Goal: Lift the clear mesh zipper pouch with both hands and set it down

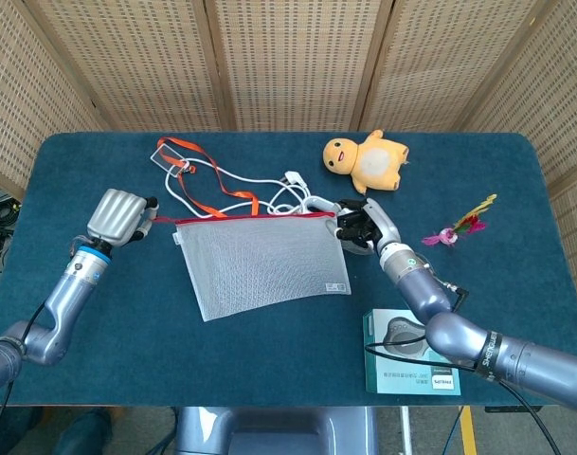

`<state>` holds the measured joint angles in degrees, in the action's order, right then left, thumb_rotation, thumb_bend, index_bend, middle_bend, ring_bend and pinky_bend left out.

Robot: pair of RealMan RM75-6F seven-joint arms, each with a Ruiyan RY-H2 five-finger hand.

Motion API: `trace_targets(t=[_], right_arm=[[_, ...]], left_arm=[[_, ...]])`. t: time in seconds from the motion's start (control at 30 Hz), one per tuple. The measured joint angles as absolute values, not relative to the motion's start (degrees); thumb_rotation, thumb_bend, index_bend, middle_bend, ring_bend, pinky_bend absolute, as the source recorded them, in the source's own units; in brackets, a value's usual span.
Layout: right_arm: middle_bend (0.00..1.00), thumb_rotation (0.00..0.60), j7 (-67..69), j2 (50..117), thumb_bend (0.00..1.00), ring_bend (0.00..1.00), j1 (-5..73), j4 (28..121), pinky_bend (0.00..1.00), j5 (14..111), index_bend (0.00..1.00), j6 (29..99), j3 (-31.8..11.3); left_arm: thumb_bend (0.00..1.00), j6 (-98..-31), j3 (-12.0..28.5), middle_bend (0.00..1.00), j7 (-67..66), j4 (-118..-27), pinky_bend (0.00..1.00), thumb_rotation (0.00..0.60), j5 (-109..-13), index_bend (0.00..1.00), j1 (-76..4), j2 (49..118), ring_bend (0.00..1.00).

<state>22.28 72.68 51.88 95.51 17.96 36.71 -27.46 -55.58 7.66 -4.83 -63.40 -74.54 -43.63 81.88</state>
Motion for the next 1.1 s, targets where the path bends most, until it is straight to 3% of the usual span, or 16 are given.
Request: trace_targets(t=[0.07, 0.1, 0.13, 0.17, 0.23, 0.27, 0.3, 0.53, 0.63, 0.67, 0.73, 0.8, 0.87, 0.93, 1.0, 1.1], right_arm=[[0.92, 0.6, 22.1, 72.8, 0.65, 0.95, 51.9, 95.4, 1.0, 18.0, 0.69, 36.8, -27.3], [0.92, 0.6, 21.9, 72.9, 0.63, 0.95, 52.0, 95.4, 1.0, 18.1, 0.68, 36.8, -27.1], [0.92, 0.6, 21.8, 72.9, 0.56, 0.95, 52.1, 95.3, 1.0, 18.2, 0.64, 36.8, -27.0], [0.91, 0.6, 21.6, 72.9, 0.47, 0.95, 52.1, 95.3, 1.0, 18.4, 0.57, 36.7, -26.9], [0.89, 0.6, 21.1, 72.9, 0.14, 0.94, 52.2, 95.1, 1.0, 19.4, 0.25, 35.7, -26.4], [0.88, 0.6, 20.9, 72.8, 0.07, 0.94, 52.2, 95.1, 1.0, 19.7, 0.16, 35.4, -26.3], [0.87, 0.6, 20.7, 72.8, 0.02, 0.94, 52.2, 94.9, 1.0, 20.4, 0.08, 34.7, -26.1], [0.86, 0.6, 18.2, 72.8, 0.0, 0.94, 51.8, 94.9, 1.0, 24.9, 0.0, 36.1, -24.3], [0.82, 0.6, 16.7, 72.4, 0.0, 0.92, 51.0, 96.2, 1.0, 27.4, 0.02, 38.6, -23.1], [0.81, 0.6, 16.2, 72.3, 0.0, 0.9, 50.7, 96.7, 1.0, 28.4, 0.03, 39.5, -22.7], [0.7, 0.6, 14.9, 71.8, 0.0, 0.8, 49.6, 97.8, 0.96, 31.2, 0.07, 41.8, -21.7], [0.55, 0.6, 13.5, 71.4, 0.0, 0.63, 48.3, 98.7, 0.77, 34.9, 0.09, 44.6, -20.5], [0.4, 0.6, 12.2, 71.0, 0.0, 0.43, 47.0, 99.3, 0.52, 38.7, 0.09, 47.3, -19.3], [0.23, 0.6, 10.8, 70.6, 0.0, 0.22, 45.2, 99.6, 0.23, 44.0, 0.1, 50.4, -17.6], [0.15, 0.6, 9.2, 70.4, 0.0, 0.11, 43.3, 99.3, 0.08, 50.0, 0.11, 53.1, -15.5], [0.09, 0.6, 6.5, 70.2, 0.0, 0.03, 40.2, 97.7, 0.0, 59.7, 0.11, 58.9, -12.1]], left_arm=[[0.87, -55.3, 7.8, 1.0, -4.5, -63.0, 0.97, 0.6, -74.4, 0.82, -43.6, 82.2, 0.9], [0.8, -55.2, 7.9, 1.0, -4.5, -63.0, 0.97, 0.6, -74.4, 0.75, -43.7, 82.4, 0.9], [0.69, -55.0, 7.9, 1.0, -4.6, -62.9, 0.97, 0.6, -74.3, 0.65, -43.7, 82.5, 0.9], [0.47, -54.8, 8.0, 1.0, -4.6, -62.9, 0.97, 0.6, -74.3, 0.42, -43.7, 82.5, 0.9], [0.19, -54.2, 8.1, 1.0, -4.5, -63.2, 0.96, 0.6, -73.9, 0.16, -43.7, 82.4, 0.9], [0.05, -54.1, 8.1, 1.0, -4.4, -63.5, 0.96, 0.6, -73.8, 0.03, -43.7, 82.3, 0.9], [0.0, -54.0, 8.2, 1.0, -4.3, -63.7, 0.96, 0.6, -73.7, 0.0, -43.7, 82.2, 0.9], [0.0, -55.9, 9.0, 0.98, -2.8, -65.6, 0.94, 0.6, -74.1, 0.0, -43.0, 81.2, 0.9], [0.0, -57.5, 9.3, 0.89, -2.2, -67.4, 0.86, 0.6, -74.4, 0.0, -42.2, 80.2, 0.82], [0.0, -58.1, 9.4, 0.78, -2.0, -68.1, 0.78, 0.6, -74.4, 0.0, -41.9, 79.9, 0.73], [0.0, -59.8, 9.6, 0.43, -1.8, -69.9, 0.52, 0.6, -74.6, 0.0, -40.9, 78.9, 0.44], [0.0, -61.1, 9.6, 0.1, -1.7, -71.9, 0.22, 0.6, -74.5, 0.0, -39.8, 78.1, 0.12], [0.0, -62.1, 9.6, 0.0, -2.1, -74.6, 0.05, 0.6, -73.8, 0.0, -38.5, 76.8, 0.0], [0.0, -62.9, 9.6, 0.0, -3.1, -77.9, 0.0, 0.6, -72.5, 0.0, -37.1, 75.4, 0.0], [0.0, -63.7, 9.5, 0.0, -4.8, -81.7, 0.0, 0.6, -70.7, 0.0, -35.6, 73.8, 0.0], [0.0, -66.0, 9.1, 0.0, -7.5, -87.2, 0.0, 0.6, -68.6, 0.0, -33.2, 71.9, 0.0]])
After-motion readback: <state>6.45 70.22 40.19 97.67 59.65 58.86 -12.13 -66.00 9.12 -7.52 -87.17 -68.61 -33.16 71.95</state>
